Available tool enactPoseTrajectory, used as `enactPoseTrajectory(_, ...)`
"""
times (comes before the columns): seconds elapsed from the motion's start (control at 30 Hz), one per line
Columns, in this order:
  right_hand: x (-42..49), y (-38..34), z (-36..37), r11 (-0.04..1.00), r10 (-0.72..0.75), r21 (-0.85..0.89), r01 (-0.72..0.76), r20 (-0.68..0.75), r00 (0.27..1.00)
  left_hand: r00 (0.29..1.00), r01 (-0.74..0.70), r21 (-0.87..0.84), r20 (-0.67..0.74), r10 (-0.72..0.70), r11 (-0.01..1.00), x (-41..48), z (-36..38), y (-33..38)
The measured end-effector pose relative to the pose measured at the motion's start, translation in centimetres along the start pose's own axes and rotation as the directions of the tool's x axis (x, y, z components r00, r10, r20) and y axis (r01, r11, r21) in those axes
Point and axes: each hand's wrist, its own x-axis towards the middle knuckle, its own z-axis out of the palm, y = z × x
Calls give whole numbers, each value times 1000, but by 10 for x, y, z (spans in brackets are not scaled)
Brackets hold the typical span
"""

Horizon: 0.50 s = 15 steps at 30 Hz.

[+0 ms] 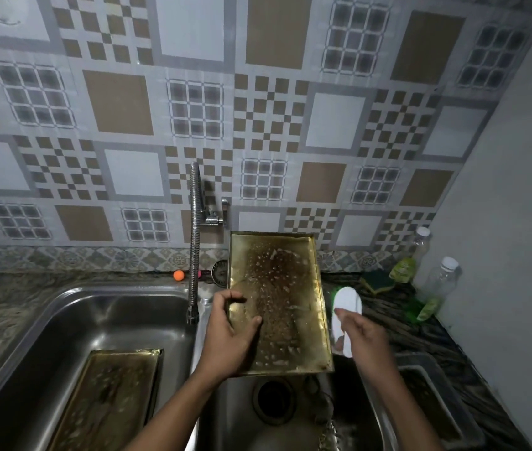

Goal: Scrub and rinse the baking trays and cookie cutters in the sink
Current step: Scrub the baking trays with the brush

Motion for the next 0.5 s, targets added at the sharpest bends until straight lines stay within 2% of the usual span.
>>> enactPoseTrajectory(0.07,-2,4,2,999,27,-42,-22,141,990,999,10,-20,36,-10,1000,-2,0,1)
enactPoseTrajectory(0.13,-8,2,2,998,41,-61,-29,210,977,997,23,-13,76,-22,1000,-1,1,-3)
enactPoseTrajectory(0.23,-11,0,5,999,29,-22,-25,210,977,996,34,53,77,-38,998,4,4,-11)
enactPoseTrajectory(0.33,-9,2,15,996,-61,-63,69,124,990,999,-37,205,-21,42,978,5,9,-2)
enactPoseTrajectory(0.4,-12,3,28,972,-170,-158,171,20,985,992,-92,138,93,80,986,1,18,14)
enactPoseTrajectory(0.43,-14,4,36,947,-233,-234,223,-15,972,978,-80,53,199,68,995,-1,24,20)
enactPoseTrajectory(0.5,-22,4,50,876,-343,-358,323,7,939,939,7,-87,344,24,996,-4,34,30)
